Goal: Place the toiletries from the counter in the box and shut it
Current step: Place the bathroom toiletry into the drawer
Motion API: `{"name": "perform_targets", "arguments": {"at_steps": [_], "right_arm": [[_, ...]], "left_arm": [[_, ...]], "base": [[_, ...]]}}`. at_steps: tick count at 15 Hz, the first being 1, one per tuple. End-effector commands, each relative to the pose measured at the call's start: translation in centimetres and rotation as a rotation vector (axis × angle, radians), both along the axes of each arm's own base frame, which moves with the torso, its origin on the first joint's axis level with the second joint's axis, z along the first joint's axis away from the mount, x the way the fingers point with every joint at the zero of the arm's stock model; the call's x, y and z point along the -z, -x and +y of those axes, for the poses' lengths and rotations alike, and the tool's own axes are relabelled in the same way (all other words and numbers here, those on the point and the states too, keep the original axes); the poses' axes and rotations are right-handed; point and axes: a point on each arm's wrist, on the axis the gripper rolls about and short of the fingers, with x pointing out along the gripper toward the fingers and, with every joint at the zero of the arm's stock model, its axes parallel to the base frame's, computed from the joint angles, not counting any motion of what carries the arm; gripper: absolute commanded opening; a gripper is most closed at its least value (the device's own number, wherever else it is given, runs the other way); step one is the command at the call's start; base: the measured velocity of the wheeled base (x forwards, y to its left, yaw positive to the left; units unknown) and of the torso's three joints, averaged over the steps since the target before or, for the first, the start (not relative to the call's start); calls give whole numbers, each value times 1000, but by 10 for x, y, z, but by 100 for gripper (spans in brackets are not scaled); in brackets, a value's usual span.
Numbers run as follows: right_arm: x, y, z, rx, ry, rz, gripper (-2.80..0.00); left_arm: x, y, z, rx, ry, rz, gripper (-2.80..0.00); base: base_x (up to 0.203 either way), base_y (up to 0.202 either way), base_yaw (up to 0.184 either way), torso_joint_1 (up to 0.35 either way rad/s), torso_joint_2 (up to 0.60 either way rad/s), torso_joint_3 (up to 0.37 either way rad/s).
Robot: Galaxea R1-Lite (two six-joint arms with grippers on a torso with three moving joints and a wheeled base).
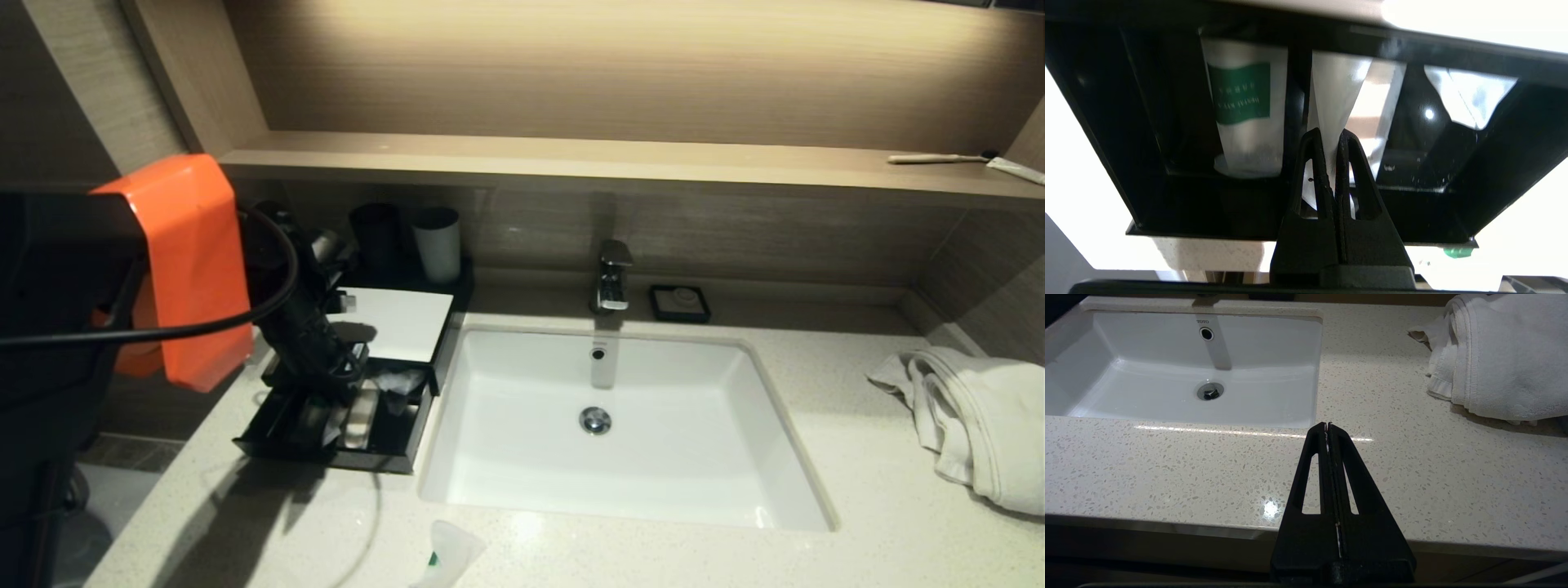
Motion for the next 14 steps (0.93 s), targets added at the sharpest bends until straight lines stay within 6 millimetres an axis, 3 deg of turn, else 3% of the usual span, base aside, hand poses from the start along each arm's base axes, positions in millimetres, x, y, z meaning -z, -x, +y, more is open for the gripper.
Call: {"name": "perform_targets", "arguments": {"at_steps": [1,12,13,14], "right_arm": [[0,0,0,-1,0,0,-280],[0,0,0,-1,0,0,-280],[0,0,0,-1,0,0,-280],[0,0,0,-1,0,0,-280]], "left_arm": [[0,0,0,-1,-1,-2,-280],[-1,-5,1,-27,-84,-62,-280],[-1,-6,1,-26,-84,-65,0],[-1,-5,1,-26,-84,-65,0]], "base": [[0,0,0,0,0,0],[0,0,0,0,0,0],[0,0,0,0,0,0],[0,0,0,0,0,0]]}}
